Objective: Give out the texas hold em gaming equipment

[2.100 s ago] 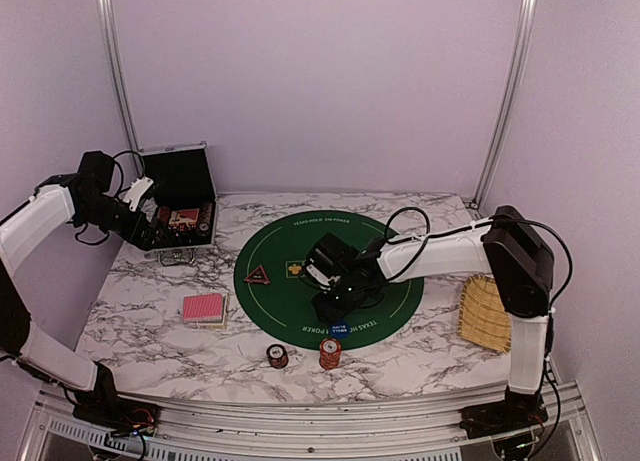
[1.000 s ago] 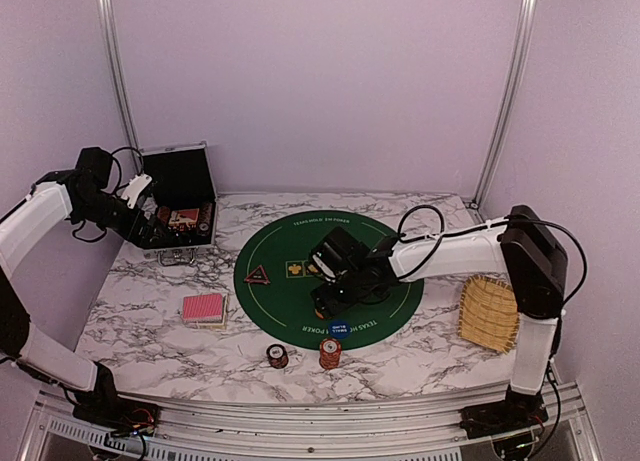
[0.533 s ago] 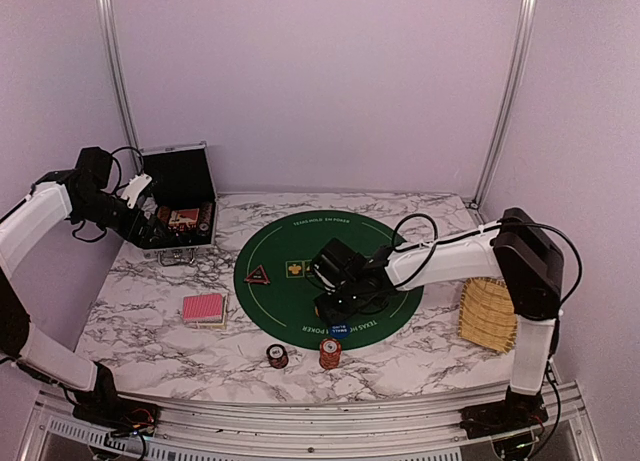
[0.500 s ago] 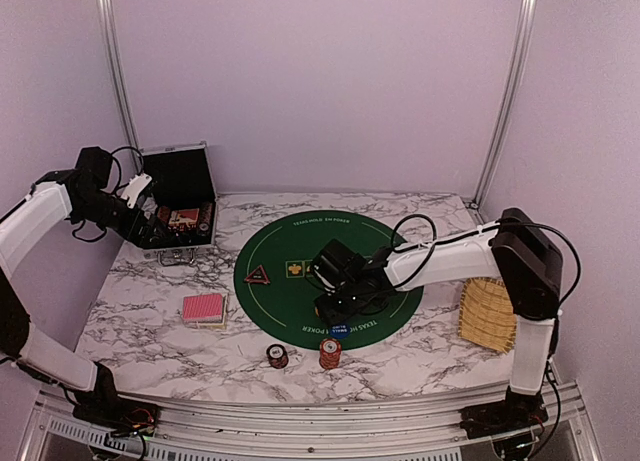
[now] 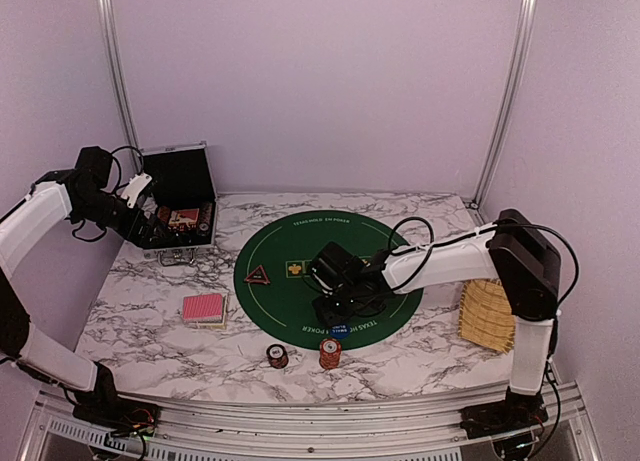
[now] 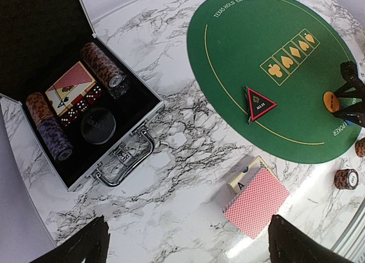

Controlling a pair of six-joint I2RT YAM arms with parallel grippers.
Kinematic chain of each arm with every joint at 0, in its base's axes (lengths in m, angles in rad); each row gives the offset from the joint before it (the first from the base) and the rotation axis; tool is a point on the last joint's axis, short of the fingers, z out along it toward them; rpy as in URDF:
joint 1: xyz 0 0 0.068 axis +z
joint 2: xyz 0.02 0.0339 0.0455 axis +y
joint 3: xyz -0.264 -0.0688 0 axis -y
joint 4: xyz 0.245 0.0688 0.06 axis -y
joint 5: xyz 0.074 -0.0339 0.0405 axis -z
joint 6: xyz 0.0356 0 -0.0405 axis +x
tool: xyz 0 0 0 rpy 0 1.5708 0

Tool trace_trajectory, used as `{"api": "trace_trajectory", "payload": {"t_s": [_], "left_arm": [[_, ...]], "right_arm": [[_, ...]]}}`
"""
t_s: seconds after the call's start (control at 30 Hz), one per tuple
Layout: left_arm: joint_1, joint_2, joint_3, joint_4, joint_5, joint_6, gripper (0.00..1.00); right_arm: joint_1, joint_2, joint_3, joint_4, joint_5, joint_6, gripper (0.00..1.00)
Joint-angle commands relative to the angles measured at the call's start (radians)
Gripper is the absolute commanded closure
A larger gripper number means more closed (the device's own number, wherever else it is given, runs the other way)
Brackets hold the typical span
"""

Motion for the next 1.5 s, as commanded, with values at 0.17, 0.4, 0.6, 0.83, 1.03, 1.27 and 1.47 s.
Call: {"api": "trace_trajectory", "payload": {"t_s": [0.17,0.4,0.6,0.83,1.03,1.27,1.47], "left_arm": [[-0.006,-0.017,0.034,-0.027,0.005,0.01,0.01],[-0.006,-0.016,0.033,-0.026,0.005,0.01,0.01],[-0.006,-0.014,0.032,-0.027,0.007,0.01,0.01],[-0.006,-0.015,0.029,-0.031,0.001,0.017,0.01],[-0.006,-0.01,0.026,-0.044,0.013,0.02,0.01],[-0.006,-0.011,0.024,-0.068,0.021,0.034,0.01],[-0.006,-0.018,0.021,-0.073,0.019,0.035,0.01]], "right_arm": [[-0.026,0.065,0.05,-0.027,0.045,0.013,0.54],[-0.071,0.086,0.074,-0.011,0.069,0.0,0.57],[-0.121,0.124,0.126,0.018,0.08,-0.03,0.61],[-0.177,0.22,0.275,0.034,0.08,-0.073,0.61],[-0.22,0.328,0.443,0.021,0.095,-0.092,0.64],[-0.271,0.461,0.631,-0.005,0.123,-0.077,0.65],[-0.304,0.534,0.734,-0.005,0.123,-0.051,0.65]]}}
